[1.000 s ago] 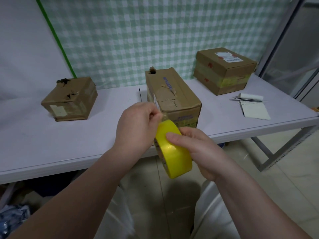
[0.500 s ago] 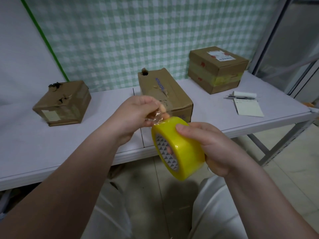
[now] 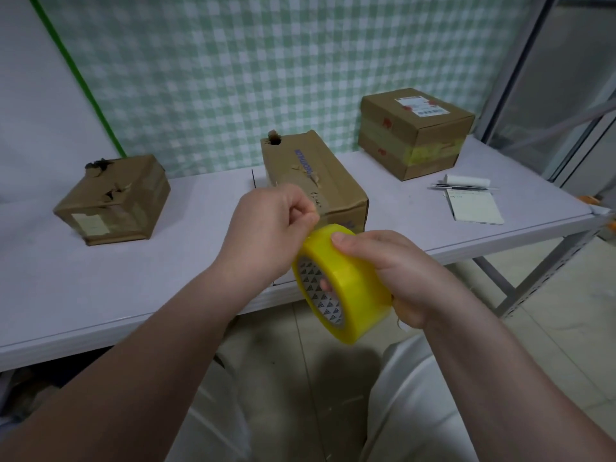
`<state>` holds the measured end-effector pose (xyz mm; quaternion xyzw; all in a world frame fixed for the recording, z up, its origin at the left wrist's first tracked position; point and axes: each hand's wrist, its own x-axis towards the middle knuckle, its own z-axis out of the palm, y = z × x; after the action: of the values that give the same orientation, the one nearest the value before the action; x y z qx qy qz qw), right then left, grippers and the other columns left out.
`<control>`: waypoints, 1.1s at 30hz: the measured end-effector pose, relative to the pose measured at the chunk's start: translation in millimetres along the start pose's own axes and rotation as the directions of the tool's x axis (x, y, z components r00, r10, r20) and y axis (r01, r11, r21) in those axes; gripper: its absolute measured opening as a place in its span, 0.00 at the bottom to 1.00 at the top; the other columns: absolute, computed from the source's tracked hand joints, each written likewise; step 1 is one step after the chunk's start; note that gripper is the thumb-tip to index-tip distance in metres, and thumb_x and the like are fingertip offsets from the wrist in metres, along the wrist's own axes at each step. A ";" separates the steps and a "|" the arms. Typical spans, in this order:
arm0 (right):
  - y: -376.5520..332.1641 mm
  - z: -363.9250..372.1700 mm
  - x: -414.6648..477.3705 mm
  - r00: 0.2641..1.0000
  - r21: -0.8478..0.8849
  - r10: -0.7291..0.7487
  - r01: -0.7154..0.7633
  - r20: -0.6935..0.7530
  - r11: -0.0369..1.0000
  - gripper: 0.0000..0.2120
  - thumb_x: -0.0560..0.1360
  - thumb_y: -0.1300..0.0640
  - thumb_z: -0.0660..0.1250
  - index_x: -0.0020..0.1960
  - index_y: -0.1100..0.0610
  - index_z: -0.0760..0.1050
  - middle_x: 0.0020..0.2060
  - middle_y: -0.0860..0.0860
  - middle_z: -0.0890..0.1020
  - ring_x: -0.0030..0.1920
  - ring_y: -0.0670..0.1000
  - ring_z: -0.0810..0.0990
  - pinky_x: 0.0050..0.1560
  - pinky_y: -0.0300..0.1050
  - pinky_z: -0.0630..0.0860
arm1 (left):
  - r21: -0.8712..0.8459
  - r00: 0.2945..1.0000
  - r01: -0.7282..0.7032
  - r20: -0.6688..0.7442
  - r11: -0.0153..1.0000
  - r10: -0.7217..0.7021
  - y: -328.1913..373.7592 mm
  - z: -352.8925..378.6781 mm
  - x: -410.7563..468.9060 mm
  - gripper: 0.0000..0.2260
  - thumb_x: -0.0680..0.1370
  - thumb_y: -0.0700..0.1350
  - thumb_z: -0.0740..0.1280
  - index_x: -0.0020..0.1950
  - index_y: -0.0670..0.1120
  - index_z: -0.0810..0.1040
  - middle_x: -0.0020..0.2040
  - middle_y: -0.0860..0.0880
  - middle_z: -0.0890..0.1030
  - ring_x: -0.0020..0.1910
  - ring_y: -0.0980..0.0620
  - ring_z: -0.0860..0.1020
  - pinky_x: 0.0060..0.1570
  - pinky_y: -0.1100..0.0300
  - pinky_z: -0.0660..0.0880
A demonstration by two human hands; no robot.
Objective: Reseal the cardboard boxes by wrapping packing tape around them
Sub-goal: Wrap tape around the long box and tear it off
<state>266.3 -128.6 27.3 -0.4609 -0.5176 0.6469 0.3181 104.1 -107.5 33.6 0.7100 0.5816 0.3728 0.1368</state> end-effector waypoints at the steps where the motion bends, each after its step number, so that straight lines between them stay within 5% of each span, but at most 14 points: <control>1: -1.5 -0.6 1.0 1.000 -0.011 0.001 -0.001 0.000 1.000 0.15 0.77 0.51 0.64 0.47 0.63 0.79 0.35 0.58 0.84 0.35 0.53 0.83 0.39 0.44 0.80 | 0.037 0.999 -0.021 -0.033 0.999 0.022 1.8 1.0 -2.4 0.07 0.75 0.41 0.69 0.38 0.50 0.78 0.33 0.56 0.78 0.34 0.59 0.75 0.36 0.64 0.71; 8: 0.8 1.3 11.5 0.986 -0.197 -0.032 -0.002 -0.165 0.980 0.15 0.76 0.47 0.66 0.41 0.58 0.77 0.37 0.58 0.82 0.37 0.55 0.80 0.42 0.48 0.74 | 0.144 0.952 -0.216 -0.188 0.966 0.241 16.4 10.6 -10.6 0.03 0.75 0.38 0.67 0.41 0.43 0.77 0.37 0.52 0.76 0.38 0.54 0.73 0.36 0.62 0.68; 13: 0.2 -0.1 12.8 0.982 -0.233 -0.020 -0.025 -0.190 0.972 0.15 0.77 0.47 0.66 0.39 0.58 0.77 0.30 0.52 0.82 0.29 0.49 0.81 0.29 0.38 0.73 | 0.077 0.957 -0.196 -0.201 0.978 0.208 9.9 18.6 -13.8 0.03 0.75 0.38 0.67 0.41 0.43 0.76 0.38 0.51 0.76 0.38 0.53 0.74 0.37 0.63 0.70; 19: 2.6 -0.9 12.7 0.979 -0.201 -0.001 -0.040 -0.202 0.979 0.15 0.77 0.50 0.66 0.35 0.56 0.74 0.20 0.47 0.78 0.20 0.43 0.76 0.21 0.30 0.67 | 0.119 0.911 -0.320 -0.233 0.940 0.340 23.5 16.0 -20.1 0.03 0.74 0.38 0.65 0.40 0.43 0.75 0.36 0.52 0.74 0.37 0.58 0.68 0.36 0.66 0.65; 24: 8.5 0.6 15.7 0.977 -0.268 0.000 -0.059 -0.213 0.962 0.20 0.74 0.39 0.66 0.41 0.57 0.79 0.34 0.52 0.83 0.34 0.50 0.82 0.37 0.43 0.77 | -0.111 0.974 -0.091 -0.218 0.990 0.065 15.2 2.0 4.6 0.08 0.77 0.42 0.66 0.39 0.50 0.74 0.35 0.53 0.77 0.34 0.54 0.78 0.35 0.61 0.76; 27: 3.7 -0.8 13.5 0.986 -0.209 0.011 -0.046 -0.167 0.977 0.22 0.73 0.38 0.66 0.49 0.57 0.80 0.43 0.56 0.85 0.44 0.56 0.84 0.50 0.52 0.79 | -0.144 0.988 0.015 -0.149 0.989 -0.036 3.5 -4.0 29.7 0.07 0.76 0.45 0.67 0.38 0.51 0.76 0.34 0.49 0.78 0.32 0.55 0.74 0.36 0.54 0.76; 33: -5.4 -2.7 3.3 0.997 -0.009 -0.014 0.014 -0.078 1.000 0.07 0.76 0.55 0.66 0.41 0.56 0.78 0.28 0.48 0.82 0.28 0.43 0.81 0.26 0.32 0.73 | -0.146 0.995 0.074 -0.058 0.986 -0.083 -12.7 -1.6 68.2 0.11 0.76 0.45 0.68 0.34 0.52 0.73 0.29 0.51 0.71 0.29 0.55 0.70 0.34 0.61 0.68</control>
<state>267.2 -123.2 31.5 -0.4837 -0.5108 0.6238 0.3405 96.9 -41.0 51.9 0.6626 0.5847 0.4305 0.1838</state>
